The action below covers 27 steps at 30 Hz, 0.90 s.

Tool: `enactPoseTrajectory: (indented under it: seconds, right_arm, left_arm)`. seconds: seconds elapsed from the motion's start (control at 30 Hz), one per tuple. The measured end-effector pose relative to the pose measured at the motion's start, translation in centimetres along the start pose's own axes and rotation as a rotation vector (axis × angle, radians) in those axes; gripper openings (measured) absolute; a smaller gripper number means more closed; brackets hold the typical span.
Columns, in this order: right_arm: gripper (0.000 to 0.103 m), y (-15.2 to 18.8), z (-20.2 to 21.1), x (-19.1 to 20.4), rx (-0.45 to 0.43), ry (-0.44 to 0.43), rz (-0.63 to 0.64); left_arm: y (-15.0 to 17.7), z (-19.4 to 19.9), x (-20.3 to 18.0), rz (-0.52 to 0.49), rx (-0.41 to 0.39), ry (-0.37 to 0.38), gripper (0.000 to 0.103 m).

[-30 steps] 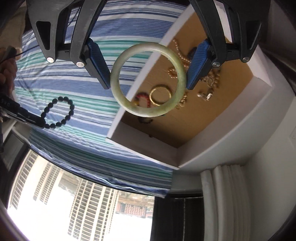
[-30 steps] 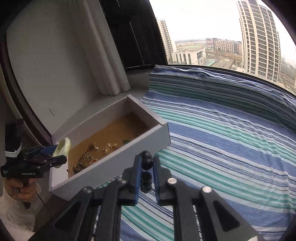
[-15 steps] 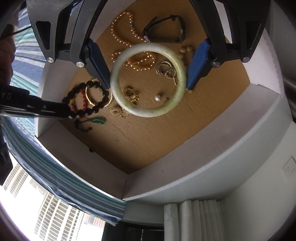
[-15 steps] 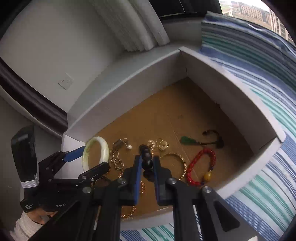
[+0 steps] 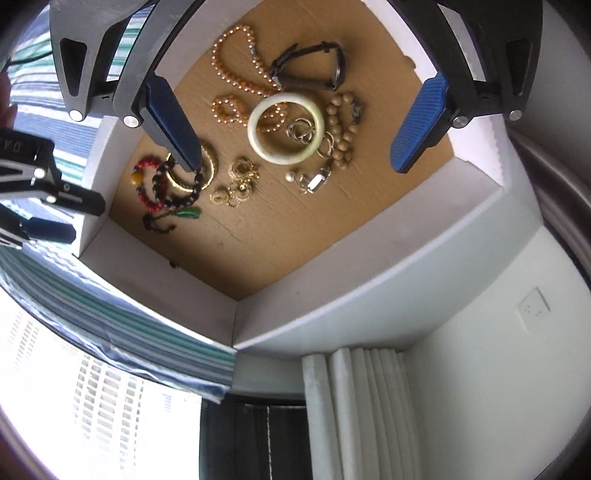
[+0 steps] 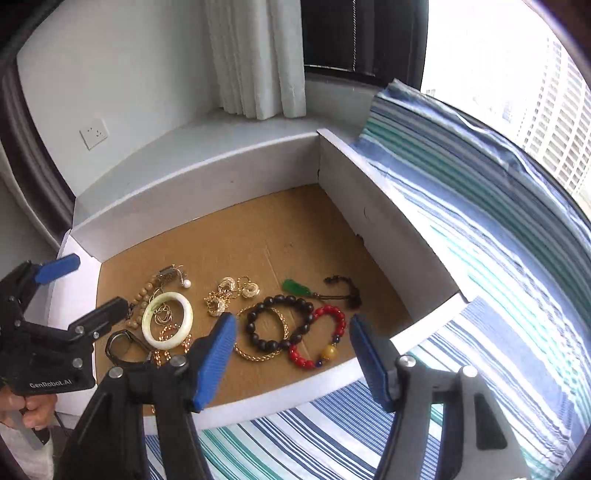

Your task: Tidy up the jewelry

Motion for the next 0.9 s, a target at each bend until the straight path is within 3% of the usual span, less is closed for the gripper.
enactPoseTrajectory:
  seconds: [0.1, 0.17, 0.2, 0.33, 0.53, 0.9]
  right_arm:
    - [0.067, 0.1, 1.2, 1.7, -0.016, 0.009, 0.053]
    - [0.081, 0.4, 1.7, 2.6, -0.03, 0.007, 0.07]
    - [0.081, 0.6, 2.0, 2.9, -0.037, 0.009, 0.077]
    - [0.081, 0.7, 2.6, 4.4, -0.046, 0.026, 0.108]
    - [0.082, 0.9, 3.1, 5.4, -0.025, 0.077, 0.124]
    - [0.082, 0.7, 2.9, 8.6, 0.004, 0.009, 0.149]
  left_arm:
    - [0.1, 2.0, 0.2, 0.012, -0.055, -0.092, 0.102]
    - [0.4, 3.1, 0.3, 0.005, -0.08, -0.141, 0.102]
    - [0.7, 3.5, 0.3, 0.007, -0.075, -0.152, 0.102]
    - [1.3, 4.2, 1.1, 0.045, -0.008, -0.12, 0.102]
    - [1.8, 5.5, 3.0, 0.11, 0.019, -0.08, 0.102]
    - [2.2, 6.8, 6.3, 0.192, 0.042, -0.14, 0.103]
Point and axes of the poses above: each gripper's, at about its wrist camera, not at the fingertips, and z roughly against the way its jaws point, x to its left, y to its underside, the point moved 3 cm from there along -z, roughly the way its jaws point, and after that the axes turned 14 degrees about -y, right-handed, at the moved point
